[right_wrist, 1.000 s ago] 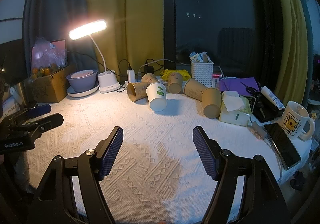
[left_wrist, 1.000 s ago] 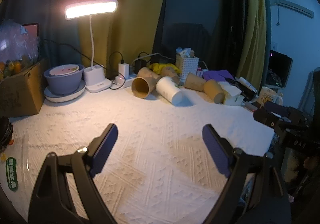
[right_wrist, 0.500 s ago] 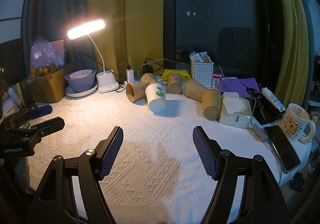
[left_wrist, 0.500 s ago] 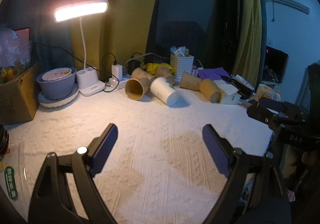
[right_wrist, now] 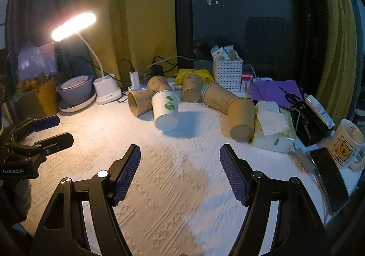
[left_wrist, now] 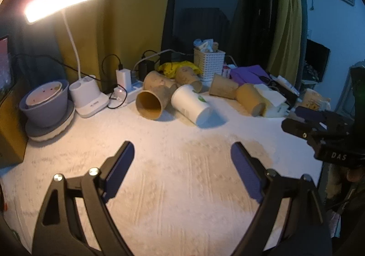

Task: Flip cup upright
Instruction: 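Move the left gripper to the tan pig-print cup lying on its side and grasp it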

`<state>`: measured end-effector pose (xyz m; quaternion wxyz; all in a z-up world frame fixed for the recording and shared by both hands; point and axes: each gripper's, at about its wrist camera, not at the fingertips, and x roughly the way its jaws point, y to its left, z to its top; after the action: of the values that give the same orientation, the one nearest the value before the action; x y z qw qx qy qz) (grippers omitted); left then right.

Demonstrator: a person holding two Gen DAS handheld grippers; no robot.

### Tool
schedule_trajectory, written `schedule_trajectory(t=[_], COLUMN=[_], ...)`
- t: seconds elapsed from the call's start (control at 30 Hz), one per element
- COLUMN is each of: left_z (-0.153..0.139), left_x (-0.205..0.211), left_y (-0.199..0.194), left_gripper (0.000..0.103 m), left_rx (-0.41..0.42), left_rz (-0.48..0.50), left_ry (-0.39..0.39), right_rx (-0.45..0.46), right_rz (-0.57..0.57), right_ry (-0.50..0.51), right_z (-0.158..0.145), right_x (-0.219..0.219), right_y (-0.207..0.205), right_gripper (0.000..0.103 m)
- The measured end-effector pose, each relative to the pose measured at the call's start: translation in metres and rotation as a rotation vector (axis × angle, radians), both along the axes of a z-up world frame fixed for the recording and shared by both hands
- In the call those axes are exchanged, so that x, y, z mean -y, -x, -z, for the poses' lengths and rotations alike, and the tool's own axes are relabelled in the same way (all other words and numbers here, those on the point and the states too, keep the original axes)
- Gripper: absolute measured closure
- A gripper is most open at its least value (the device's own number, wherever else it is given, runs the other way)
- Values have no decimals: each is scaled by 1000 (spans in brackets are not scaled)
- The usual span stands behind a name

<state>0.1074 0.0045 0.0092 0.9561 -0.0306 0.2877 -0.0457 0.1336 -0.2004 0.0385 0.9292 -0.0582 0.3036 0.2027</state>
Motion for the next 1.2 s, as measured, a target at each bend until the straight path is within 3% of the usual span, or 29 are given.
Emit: schedule_trajectory(t=[0.57, 0.9, 1.2], left_z=[18, 44, 54], left_x=[-19, -37, -42], left_y=[-115, -176, -210], left_gripper=[15, 15, 15], left_rx=[-75, -95, -99], left_rz=[5, -21, 31], left_ry=[-66, -102, -141], right_rx=[-34, -93, -114], right_rz=[4, -1, -23], right_ry=[34, 45, 41], right_z=[0, 27, 44], right_x=[-19, -26, -34], right_y=[-103, -156, -185], right_gripper=[29, 28, 29])
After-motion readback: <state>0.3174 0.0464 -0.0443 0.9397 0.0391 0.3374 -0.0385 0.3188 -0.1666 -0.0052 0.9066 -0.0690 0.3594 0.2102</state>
